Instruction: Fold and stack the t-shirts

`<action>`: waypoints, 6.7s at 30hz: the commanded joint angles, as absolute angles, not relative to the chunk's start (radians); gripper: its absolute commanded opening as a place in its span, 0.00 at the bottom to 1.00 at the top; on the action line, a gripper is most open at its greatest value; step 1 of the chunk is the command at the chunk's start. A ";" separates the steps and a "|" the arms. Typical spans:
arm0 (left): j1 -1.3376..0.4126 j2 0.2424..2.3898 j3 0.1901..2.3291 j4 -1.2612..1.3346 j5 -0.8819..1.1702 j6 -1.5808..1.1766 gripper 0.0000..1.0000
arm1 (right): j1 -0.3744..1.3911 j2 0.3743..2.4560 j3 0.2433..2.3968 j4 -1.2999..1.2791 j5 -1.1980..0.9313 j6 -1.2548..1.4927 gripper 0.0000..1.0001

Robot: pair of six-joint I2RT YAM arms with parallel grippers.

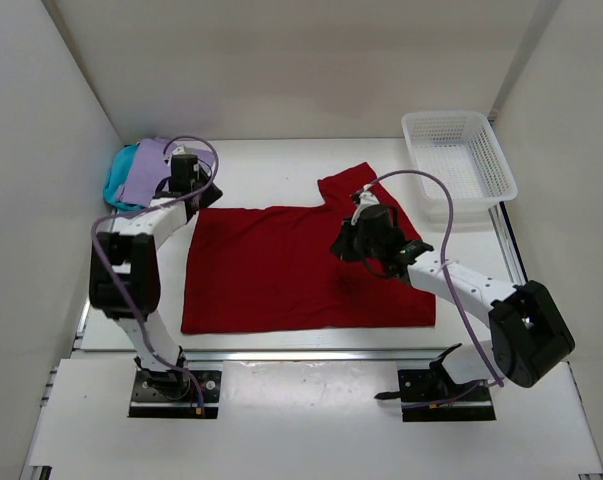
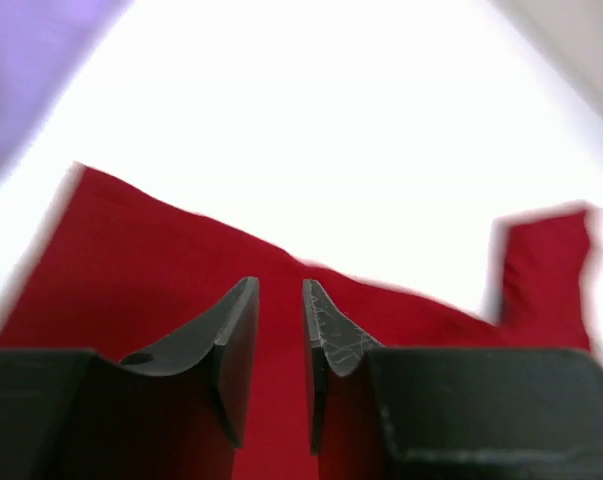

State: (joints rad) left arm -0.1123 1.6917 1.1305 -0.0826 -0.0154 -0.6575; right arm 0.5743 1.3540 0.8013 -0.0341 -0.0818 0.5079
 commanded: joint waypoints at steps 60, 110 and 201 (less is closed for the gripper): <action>-0.080 1.905 1.478 -0.347 -0.192 -0.485 0.00 | 0.451 1.707 1.044 0.149 0.000 0.331 0.10; -0.112 1.812 1.253 -0.170 -0.054 -0.551 0.00 | 0.110 2.663 2.448 -0.518 -0.215 0.216 0.54; 0.142 0.927 0.529 -0.175 0.089 -0.644 0.24 | -0.028 0.589 0.241 -0.143 -0.322 0.727 0.01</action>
